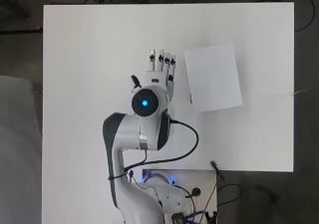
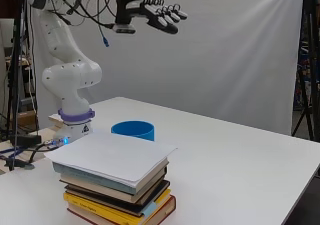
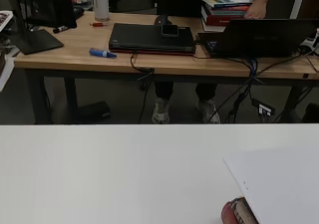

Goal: Teleoperate dual arm-hand system to pick and place objects

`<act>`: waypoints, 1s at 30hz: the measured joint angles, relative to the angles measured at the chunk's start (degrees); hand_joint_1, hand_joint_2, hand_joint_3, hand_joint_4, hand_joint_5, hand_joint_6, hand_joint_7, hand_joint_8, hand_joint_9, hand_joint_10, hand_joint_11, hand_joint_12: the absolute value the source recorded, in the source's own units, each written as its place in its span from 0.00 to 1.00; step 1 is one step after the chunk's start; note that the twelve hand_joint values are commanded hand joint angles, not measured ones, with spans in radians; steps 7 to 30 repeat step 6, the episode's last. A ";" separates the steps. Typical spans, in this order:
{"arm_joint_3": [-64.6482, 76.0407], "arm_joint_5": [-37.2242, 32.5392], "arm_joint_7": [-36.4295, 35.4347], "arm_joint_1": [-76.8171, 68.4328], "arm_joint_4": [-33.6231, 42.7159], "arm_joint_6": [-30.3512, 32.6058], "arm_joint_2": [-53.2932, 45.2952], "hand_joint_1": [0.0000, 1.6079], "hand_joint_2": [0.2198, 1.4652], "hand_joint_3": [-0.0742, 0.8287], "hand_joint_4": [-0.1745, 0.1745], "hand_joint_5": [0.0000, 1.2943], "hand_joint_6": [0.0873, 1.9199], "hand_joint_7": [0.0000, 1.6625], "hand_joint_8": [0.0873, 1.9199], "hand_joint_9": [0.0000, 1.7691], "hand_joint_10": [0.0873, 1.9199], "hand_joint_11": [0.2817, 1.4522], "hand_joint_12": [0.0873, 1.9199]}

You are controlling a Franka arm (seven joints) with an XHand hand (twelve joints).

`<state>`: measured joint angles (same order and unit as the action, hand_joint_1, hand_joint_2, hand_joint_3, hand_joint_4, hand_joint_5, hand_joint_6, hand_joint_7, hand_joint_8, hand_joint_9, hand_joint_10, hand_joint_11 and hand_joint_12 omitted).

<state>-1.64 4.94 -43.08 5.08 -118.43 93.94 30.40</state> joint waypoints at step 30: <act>-1.74 0.79 0.67 -0.16 0.31 0.32 -0.46 0.13 0.64 0.08 0.73 0.12 0.00 0.15 0.00 0.22 0.00 0.16 0.00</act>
